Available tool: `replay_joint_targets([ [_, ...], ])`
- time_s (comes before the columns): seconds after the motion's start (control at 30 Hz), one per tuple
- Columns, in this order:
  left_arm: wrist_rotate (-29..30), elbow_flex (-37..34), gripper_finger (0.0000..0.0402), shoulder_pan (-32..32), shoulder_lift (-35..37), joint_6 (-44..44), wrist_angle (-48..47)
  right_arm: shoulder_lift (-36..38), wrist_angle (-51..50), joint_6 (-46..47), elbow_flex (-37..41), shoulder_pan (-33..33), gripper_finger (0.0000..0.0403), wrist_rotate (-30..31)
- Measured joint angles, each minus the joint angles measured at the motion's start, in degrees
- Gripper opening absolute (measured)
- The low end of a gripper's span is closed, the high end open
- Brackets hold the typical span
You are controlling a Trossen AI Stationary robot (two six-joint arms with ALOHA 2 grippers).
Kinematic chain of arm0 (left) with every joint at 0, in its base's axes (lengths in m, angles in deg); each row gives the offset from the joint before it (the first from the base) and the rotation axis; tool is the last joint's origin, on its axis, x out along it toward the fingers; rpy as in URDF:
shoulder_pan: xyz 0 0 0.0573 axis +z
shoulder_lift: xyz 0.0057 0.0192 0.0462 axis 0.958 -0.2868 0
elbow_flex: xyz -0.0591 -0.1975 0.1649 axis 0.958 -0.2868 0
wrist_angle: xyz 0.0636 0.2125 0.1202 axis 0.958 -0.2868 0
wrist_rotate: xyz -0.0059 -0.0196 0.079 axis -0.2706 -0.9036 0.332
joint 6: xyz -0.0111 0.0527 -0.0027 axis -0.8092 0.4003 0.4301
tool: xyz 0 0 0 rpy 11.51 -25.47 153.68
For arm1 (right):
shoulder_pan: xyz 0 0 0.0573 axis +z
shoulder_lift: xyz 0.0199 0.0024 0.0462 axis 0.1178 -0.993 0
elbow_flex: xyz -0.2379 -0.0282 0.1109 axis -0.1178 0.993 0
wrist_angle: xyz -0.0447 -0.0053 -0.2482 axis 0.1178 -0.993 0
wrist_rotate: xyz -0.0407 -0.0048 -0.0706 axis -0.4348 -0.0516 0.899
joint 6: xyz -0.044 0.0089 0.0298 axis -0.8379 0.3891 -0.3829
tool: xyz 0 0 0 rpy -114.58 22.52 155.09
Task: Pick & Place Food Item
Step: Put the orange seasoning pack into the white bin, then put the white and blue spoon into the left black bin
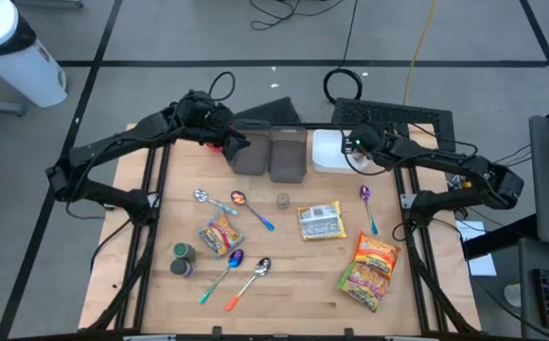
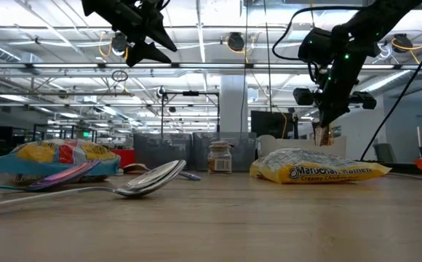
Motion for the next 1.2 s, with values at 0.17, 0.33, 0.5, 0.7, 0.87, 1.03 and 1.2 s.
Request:
replay_joint_targets([
  [0.17,0.00,0.02,0.0182,0.00,0.00,0.00,0.00,0.00,0.13,-0.67,0.00,-0.02,0.0000,0.02],
  [0.33,0.00,0.02,0.0182,-0.01,0.00,0.09,0.02,0.00,0.15,-0.87,0.00,-0.02,0.0003,0.04],
  [0.5,0.00,0.02,0.0182,0.00,0.00,0.10,0.02,0.00,0.18,-0.87,0.00,-0.02,0.0018,0.11],
  [0.7,0.00,0.02,0.0182,0.00,0.00,0.11,0.02,0.00,0.20,-0.87,0.00,-0.02,0.0043,0.26],
  [0.87,0.00,0.02,0.0182,0.00,0.00,-0.04,0.02,0.00,0.20,-0.91,0.00,-0.02,0.0058,0.28],
  [1.03,0.02,0.02,0.0182,0.00,0.00,-0.05,0.02,0.18,0.17,-3.28,0.00,0.00,0.0061,-0.06],
  [1.2,0.02,0.02,0.0182,-0.02,0.00,-0.02,0.03,1.77,0.98,-4.66,0.00,0.00,0.0061,-0.08],
])
